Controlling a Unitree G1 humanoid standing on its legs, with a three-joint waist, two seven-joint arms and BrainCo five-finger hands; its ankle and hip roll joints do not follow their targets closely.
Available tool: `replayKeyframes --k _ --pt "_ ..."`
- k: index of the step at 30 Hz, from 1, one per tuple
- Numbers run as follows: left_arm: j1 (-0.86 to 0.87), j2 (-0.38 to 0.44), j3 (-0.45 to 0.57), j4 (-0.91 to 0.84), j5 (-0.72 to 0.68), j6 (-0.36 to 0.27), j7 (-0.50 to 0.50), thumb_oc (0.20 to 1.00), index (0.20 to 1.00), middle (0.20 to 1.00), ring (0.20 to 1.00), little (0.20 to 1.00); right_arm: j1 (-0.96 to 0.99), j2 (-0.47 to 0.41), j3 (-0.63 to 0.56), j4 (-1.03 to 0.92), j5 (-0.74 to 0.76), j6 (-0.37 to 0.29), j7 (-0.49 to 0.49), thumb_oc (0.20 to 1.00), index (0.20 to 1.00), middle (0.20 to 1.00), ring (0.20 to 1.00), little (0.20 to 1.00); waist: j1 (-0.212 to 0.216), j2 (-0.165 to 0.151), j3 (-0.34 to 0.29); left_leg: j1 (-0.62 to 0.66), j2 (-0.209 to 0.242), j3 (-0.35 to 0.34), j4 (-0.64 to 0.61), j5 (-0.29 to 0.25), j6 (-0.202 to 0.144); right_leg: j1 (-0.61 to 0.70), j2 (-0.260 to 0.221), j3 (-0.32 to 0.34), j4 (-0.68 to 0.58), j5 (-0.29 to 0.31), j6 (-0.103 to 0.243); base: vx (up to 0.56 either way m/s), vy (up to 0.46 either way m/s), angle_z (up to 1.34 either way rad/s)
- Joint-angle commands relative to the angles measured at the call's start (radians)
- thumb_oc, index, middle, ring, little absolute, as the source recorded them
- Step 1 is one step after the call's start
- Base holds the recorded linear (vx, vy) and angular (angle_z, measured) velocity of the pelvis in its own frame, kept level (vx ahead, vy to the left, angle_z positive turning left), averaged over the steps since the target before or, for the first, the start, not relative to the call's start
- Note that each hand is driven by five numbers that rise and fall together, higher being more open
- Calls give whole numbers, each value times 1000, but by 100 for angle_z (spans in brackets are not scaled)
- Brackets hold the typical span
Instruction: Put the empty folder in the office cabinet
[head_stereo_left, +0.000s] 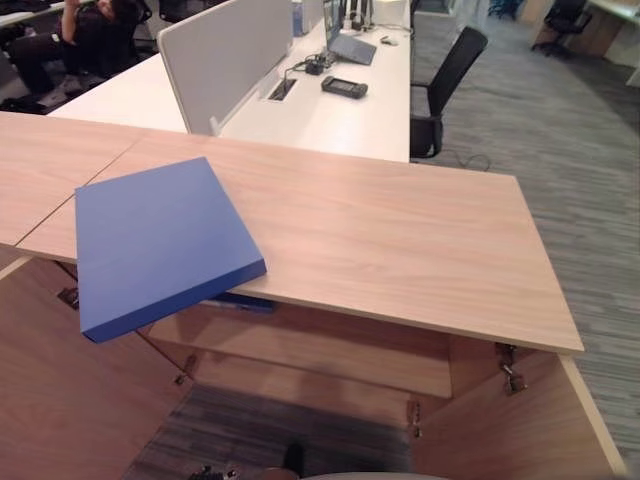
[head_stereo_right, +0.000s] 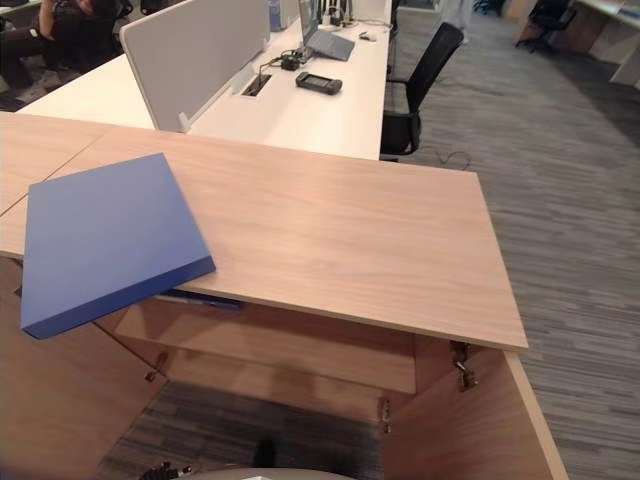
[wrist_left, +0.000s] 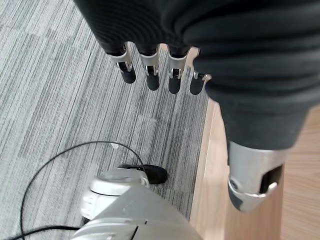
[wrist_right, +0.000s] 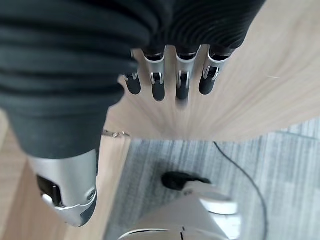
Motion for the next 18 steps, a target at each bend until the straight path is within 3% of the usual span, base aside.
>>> replayKeyframes --k 1,2,3,4,5,7,9,11,18 --pt "13 -1 27 17 2 -31 15 1000 1000 1000 1000 1000 -10 -47 -67 -2 31 -10 -29 1000 1000 1000 1000 1000 -5 -15 10 84 123 -56 -10 71 38 -41 -72 17 60 -17 137 36 267 6" --pt "19 0 30 18 -5 -31 21 1000 1000 1000 1000 1000 0 -52 -76 3 26 -7 -33 1000 1000 1000 1000 1000 -12 -4 2 93 187 -52 -41 127 22 -37 -86 9 60 -30 146 34 222 -3" --pt "19 0 30 18 -5 -31 21 1000 1000 1000 1000 1000 1 -53 -76 3 26 -7 -33 1000 1000 1000 1000 1000 -12 -3 3 97 188 -52 -45 129 21 -36 -84 8 60 -31 145 114 299 26" --pt "30 -3 27 19 2 -30 23 1000 1000 1000 1000 1000 13 -60 -86 10 16 -2 -37 1000 1000 1000 1000 1000 -8 21 -7 105 226 -96 -99 182 -6 -24 -88 24 48 -33 161 136 305 57" --pt "32 -4 22 17 9 -34 26 1000 1000 1000 1000 1000 18 -65 -89 7 10 -3 -36 1000 1000 1000 1000 1000 -8 36 -17 113 223 -123 -119 176 -21 -20 -96 29 40 -30 170 175 406 41" --pt "34 -8 16 18 17 -35 25 1000 1000 1000 1000 1000 31 -67 -108 2 9 -6 -40 1000 1000 1000 1000 1000 -25 62 -34 133 206 -102 -147 140 -44 3 -122 12 11 -15 188 100 301 -17" --pt "29 -5 8 4 24 -37 23 1000 1000 1000 1000 1000 23 -72 -120 -2 21 -7 -49 1000 1000 1000 1000 1000 -30 71 -30 138 174 -93 -150 107 -43 -6 -149 10 -11 16 200 -11 251 -12" --pt "19 5 11 8 24 -36 25 1000 1000 1000 1000 1000 5 -66 -123 -3 31 -9 -57 1000 1000 1000 1000 1000 -28 65 -20 136 151 -87 -146 83 -34 -26 -170 18 -21 50 210 -49 154 20" --pt "14 27 44 25 -2 -38 29 1000 1000 1000 1000 1000 -11 -33 -100 7 37 -5 -46 1000 1000 1000 1000 1000 -1 29 -8 136 121 -70 -142 51 -14 -45 -189 15 -45 83 227 -14 99 -11"
